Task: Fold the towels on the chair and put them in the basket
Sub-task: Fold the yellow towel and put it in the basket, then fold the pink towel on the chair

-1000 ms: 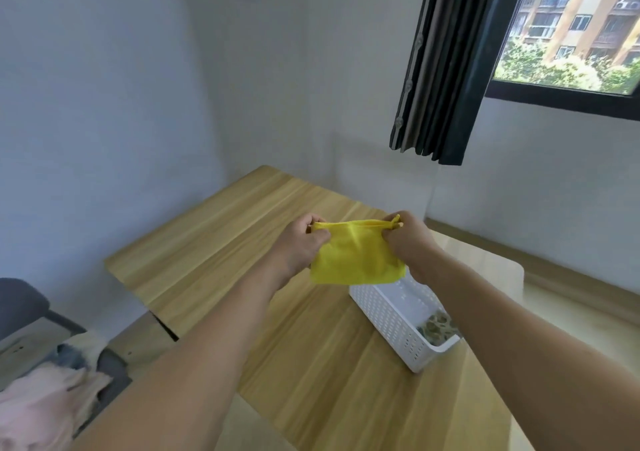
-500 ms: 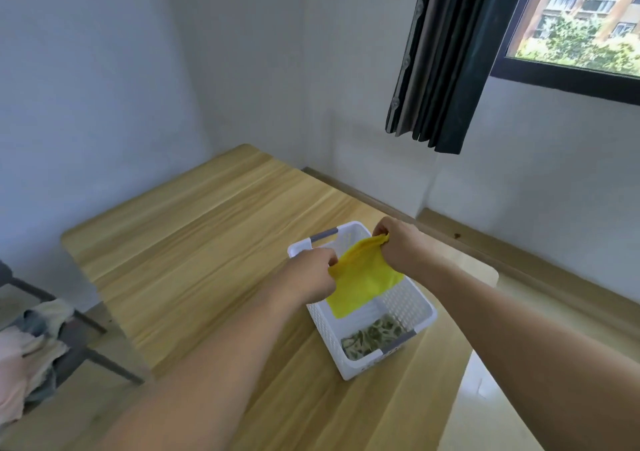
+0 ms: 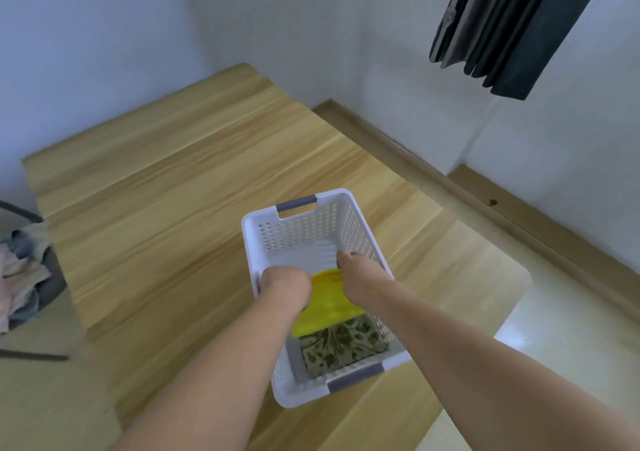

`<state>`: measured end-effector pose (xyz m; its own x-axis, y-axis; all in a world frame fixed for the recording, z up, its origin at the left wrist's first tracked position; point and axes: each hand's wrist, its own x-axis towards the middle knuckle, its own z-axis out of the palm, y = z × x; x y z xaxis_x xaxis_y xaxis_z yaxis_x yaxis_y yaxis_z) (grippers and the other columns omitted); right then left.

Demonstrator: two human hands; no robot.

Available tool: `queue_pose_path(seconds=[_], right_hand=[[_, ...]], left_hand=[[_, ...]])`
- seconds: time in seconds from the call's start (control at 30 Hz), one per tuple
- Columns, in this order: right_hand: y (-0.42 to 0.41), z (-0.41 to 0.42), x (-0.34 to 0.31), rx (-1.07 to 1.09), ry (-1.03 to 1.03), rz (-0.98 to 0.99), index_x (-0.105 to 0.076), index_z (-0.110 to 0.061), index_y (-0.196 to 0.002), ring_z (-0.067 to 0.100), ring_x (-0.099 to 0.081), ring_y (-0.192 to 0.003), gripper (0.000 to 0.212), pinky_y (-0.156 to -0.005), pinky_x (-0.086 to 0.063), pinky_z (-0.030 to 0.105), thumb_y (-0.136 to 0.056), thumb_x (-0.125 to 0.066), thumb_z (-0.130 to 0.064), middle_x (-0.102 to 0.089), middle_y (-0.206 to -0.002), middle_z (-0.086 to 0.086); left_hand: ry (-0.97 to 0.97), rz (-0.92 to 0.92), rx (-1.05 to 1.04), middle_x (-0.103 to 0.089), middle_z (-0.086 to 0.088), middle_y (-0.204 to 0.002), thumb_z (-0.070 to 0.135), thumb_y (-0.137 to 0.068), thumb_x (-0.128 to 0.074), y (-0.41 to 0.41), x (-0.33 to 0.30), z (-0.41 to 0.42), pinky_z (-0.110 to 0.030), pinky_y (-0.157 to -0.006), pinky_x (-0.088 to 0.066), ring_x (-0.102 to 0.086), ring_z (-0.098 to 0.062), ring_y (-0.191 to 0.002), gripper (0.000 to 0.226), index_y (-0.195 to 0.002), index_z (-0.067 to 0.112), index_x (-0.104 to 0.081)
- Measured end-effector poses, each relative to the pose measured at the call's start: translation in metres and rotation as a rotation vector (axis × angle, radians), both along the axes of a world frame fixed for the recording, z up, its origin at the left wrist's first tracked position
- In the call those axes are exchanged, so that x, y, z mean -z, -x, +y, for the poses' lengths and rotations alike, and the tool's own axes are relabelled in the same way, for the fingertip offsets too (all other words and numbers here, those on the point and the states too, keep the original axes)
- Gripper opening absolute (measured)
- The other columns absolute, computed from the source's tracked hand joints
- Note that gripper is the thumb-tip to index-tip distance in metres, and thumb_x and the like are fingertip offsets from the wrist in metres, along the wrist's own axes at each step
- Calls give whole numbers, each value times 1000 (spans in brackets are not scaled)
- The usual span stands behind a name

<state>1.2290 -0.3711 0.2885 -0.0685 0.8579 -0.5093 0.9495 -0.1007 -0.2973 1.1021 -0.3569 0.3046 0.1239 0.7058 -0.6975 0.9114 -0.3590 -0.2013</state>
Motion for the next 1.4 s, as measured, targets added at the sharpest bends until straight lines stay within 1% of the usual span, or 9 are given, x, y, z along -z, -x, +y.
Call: queue_pose_path(seconds=[0.13,0.27,0.4,0.7,0.8,0.97,1.1,1.27,1.4], right_hand=[[3,4,26,-132,53,-115,-39,-6,-128,38,-56,-107,39,-73,-45,40,-90,-43,3,-49,-122,18],[3,15,41,-181,144,-222,-34,-11,-132,40,-49,-112,62,-78,-47,47,-78,-51,16,-42,-127,14],[3,21,54,-188,132,-233,-36,-10,-131,39,-50,-112,61,-80,-48,46,-78,-51,16,-42,-128,13],[11,25,70,-110,116,-239,-31,-11,-135,40,-50,-115,59,-83,-49,47,-83,-45,13,-39,-132,14],[11,21,55,-3,104,-137,-28,-13,-139,36,-47,-118,65,-85,-46,44,-82,-44,14,-37,-135,12],[7,-6,5,44,-44,42,-37,-8,-133,35,-49,-116,49,-80,-40,35,-86,-38,6,-41,-133,14],[16,-37,-42,100,-137,57,-43,-6,-130,33,-49,-116,43,-86,-44,35,-88,-40,-1,-47,-130,13],[50,-75,-97,185,-303,9,-46,-5,-127,29,-47,-115,39,-81,-38,32,-89,-42,-6,-52,-125,12],[92,-107,-130,236,-408,-5,-48,-7,-124,29,-48,-113,37,-82,-39,33,-88,-43,-9,-54,-123,10]], left_hand=[[49,66,-1,-54,-4,-134,7,-90,-54,-3,30,6,-34,-80,-41,-55,-29,-120,39,-129,12,-55],[43,94,45,-54,-6,-136,9,-91,-51,-1,56,11,-34,-91,-36,-51,-28,-125,37,-128,14,-56],[26,99,50,-54,-5,-136,11,-91,-51,0,77,14,-37,-103,-33,-48,-27,-127,37,-128,15,-56],[-30,41,-69,-59,-6,-130,8,-87,-54,2,93,22,-36,-99,-38,-53,-28,-121,37,-124,15,-58],[-72,39,-43,-59,-6,-129,11,-87,-54,2,80,19,-36,-100,-38,-53,-28,-120,37,-124,15,-57],[-342,-123,27,-59,-10,-125,13,-88,-49,13,25,1,-36,-95,-37,-52,-29,-118,36,-123,12,-53],[-505,-284,151,-60,-10,-121,10,-88,-45,36,-26,-20,-37,-93,-39,-53,-29,-114,32,-120,10,-52],[-634,-415,188,-57,-8,-121,8,-89,-40,87,-73,-41,-36,-88,-41,-52,-28,-112,28,-115,11,-50],[-691,-528,200,-56,-6,-125,13,-94,-40,131,-104,-63,-36,-90,-41,-51,-27,-114,31,-124,12,-49]])
